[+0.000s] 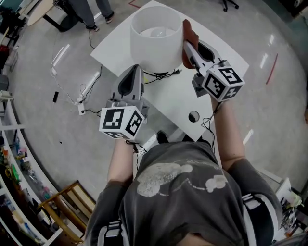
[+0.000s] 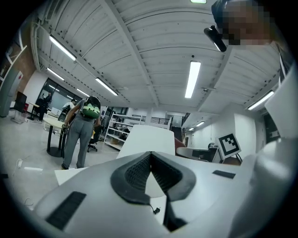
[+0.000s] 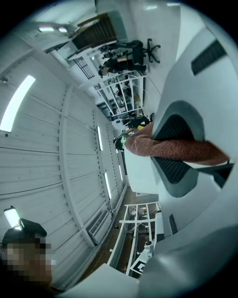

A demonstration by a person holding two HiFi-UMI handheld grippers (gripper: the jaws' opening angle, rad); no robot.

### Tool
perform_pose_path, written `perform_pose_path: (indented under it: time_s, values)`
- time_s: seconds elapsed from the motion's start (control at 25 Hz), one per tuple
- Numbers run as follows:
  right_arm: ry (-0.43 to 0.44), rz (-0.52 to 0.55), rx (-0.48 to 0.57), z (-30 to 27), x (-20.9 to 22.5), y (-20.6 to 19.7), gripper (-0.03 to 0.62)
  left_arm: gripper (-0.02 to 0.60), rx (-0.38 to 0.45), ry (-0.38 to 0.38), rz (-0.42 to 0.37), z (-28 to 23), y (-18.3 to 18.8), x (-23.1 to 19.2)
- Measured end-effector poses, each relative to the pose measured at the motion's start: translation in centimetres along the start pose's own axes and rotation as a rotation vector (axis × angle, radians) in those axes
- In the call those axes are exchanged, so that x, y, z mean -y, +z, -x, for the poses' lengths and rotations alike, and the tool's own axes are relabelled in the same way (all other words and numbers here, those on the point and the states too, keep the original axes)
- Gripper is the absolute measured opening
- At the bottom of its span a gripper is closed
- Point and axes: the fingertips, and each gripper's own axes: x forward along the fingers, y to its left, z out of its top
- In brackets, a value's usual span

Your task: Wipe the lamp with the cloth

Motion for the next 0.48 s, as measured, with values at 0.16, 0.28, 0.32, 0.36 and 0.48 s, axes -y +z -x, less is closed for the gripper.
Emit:
perform_pose_path:
  time_s: [0.16, 0.28, 0.32, 0.36, 0.48]
  values:
    - [-0.049, -0.04, -0.03, 1.3, 0.1, -2.5, 0.086, 0.008, -0.032, -0.019, 0.026, 0.9, -1.0, 0.1]
    - [-0.063, -0.057, -0.071, 2.0, -0.2, -4.5, 0.086, 0.008, -0.057, -0.022, 0.036, 1.7, -1.8, 0.3]
    - [-0.064, -0.065, -0.088, 2.3, -0.4, -5.3, 0.086, 0.008, -0.063, -0.02, 0.039, 1.9, -2.1, 0.4]
    - [-0.063, -0.074, -0.105, 2.6, -0.5, -6.2, 0.086, 0.008, -0.068, -0.015, 0.042, 2.1, -2.3, 0.5]
    - [-0.047, -0.099, -0.157, 3.7, -1.3, -8.8, 0.086, 0.008, -0.079, 0.006, 0.045, 3.1, -3.1, 1.2]
